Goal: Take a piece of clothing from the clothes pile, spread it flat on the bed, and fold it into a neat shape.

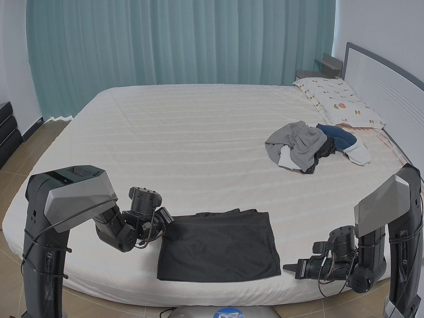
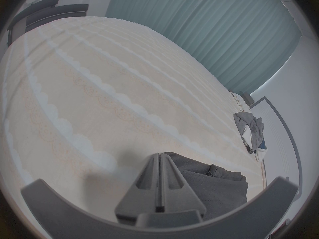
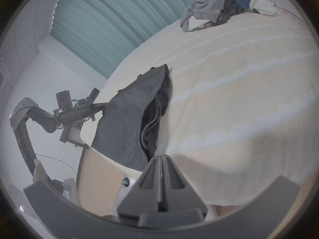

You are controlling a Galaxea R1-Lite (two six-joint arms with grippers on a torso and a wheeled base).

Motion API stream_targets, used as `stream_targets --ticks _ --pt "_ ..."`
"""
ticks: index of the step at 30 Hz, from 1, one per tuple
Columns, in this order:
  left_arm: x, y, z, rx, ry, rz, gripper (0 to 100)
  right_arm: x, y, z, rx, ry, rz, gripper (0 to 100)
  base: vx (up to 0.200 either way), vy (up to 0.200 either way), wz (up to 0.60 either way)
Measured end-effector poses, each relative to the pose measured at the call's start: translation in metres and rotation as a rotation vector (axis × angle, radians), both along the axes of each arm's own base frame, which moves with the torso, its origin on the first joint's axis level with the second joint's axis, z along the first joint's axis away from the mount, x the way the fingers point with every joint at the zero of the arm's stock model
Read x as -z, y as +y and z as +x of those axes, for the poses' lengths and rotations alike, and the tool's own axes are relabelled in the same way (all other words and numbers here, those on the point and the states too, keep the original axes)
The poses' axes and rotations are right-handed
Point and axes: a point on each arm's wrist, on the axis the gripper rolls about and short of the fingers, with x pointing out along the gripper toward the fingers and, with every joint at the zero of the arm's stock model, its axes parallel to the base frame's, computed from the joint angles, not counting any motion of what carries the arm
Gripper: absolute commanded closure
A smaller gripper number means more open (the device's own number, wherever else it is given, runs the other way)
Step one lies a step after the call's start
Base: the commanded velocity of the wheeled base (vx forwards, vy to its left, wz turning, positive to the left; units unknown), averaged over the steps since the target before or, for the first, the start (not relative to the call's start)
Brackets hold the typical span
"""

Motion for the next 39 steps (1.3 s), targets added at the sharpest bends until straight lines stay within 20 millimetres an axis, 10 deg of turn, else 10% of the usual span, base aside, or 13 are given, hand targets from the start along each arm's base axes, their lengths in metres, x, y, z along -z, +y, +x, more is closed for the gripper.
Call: stream_targets --ticks 3,4,21,22,39 --pt "0.000 0.000 0.000 -0.001 -0.001 0.000 100 -0.004 0.002 0.003 -0.002 -0.015 0.022 100 0.000 0.000 0.00" --pt "0.000 0.000 0.000 -0.001 -0.002 -0.001 100 -0.006 0.003 0.004 -0.006 -0.021 0.030 0 0.000 0.000 0.00" --pt "-0.001 0.001 0.000 -0.004 -0.003 -0.002 100 -0.007 0.017 0.011 -0.027 -0.046 0.067 0 0.000 0.000 0.00" --pt "-0.001 0.001 0.000 -0.004 -0.003 -0.003 100 -0.007 0.018 0.010 -0.032 -0.044 0.067 100 0.000 0.000 0.00" --pt "-0.001 0.001 0.000 -0.004 -0.002 -0.003 100 0.001 0.014 -0.003 -0.044 0.006 0.013 100 0.000 0.000 0.00"
